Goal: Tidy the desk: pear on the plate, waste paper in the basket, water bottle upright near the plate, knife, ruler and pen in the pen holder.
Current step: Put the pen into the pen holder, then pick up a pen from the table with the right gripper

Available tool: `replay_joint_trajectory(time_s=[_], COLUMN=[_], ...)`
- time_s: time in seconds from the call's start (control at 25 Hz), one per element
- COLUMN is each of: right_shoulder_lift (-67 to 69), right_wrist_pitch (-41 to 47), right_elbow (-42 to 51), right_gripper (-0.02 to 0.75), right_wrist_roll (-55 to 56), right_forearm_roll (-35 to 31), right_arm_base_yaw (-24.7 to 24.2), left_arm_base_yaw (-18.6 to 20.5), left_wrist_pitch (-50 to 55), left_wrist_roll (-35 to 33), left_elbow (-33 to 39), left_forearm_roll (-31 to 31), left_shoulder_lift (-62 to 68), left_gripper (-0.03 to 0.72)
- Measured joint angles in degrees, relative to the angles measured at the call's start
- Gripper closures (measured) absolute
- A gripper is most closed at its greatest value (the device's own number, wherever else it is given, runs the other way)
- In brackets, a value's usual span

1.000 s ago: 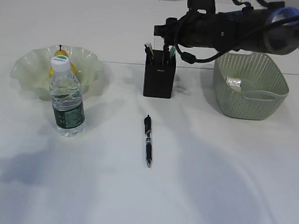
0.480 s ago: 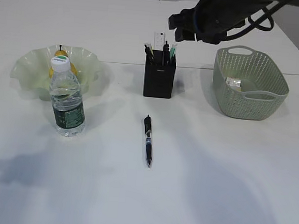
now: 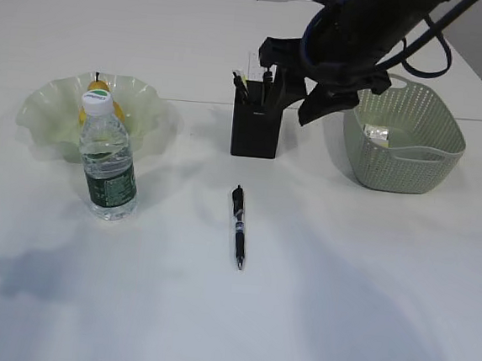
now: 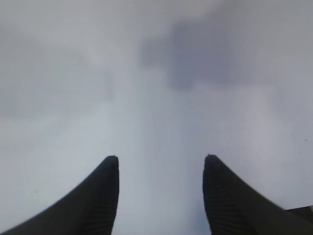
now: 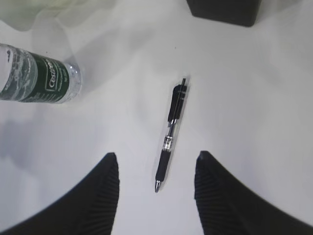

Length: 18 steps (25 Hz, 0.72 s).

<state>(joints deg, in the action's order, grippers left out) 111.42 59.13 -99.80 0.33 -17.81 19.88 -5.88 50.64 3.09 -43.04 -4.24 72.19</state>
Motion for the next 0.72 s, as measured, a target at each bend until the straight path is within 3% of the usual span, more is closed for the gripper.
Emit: replay_joint_trajectory(time_s=[0.36, 0.72], right_shoulder_lift=[0.0, 6.6], right_wrist_pitch=[1.95, 8.35], right_elbow=[0.0, -7.26], right_gripper=[0.393, 0.393], right_wrist_roll=[14.46, 20.95], right_forearm_roll=[10.23, 11.56], right_arm_base_yaw=[9.45, 10.73], left_arm_base_yaw=[0.0, 0.0], left_wrist_pitch=[0.54, -1.53], left_wrist_roll=[0.0, 0.0], left_elbow=[0.0, 0.0], left_forearm_roll=[0.0, -0.14], left_shoulder_lift=[0.0, 0.0], left_gripper=[0.304, 0.304])
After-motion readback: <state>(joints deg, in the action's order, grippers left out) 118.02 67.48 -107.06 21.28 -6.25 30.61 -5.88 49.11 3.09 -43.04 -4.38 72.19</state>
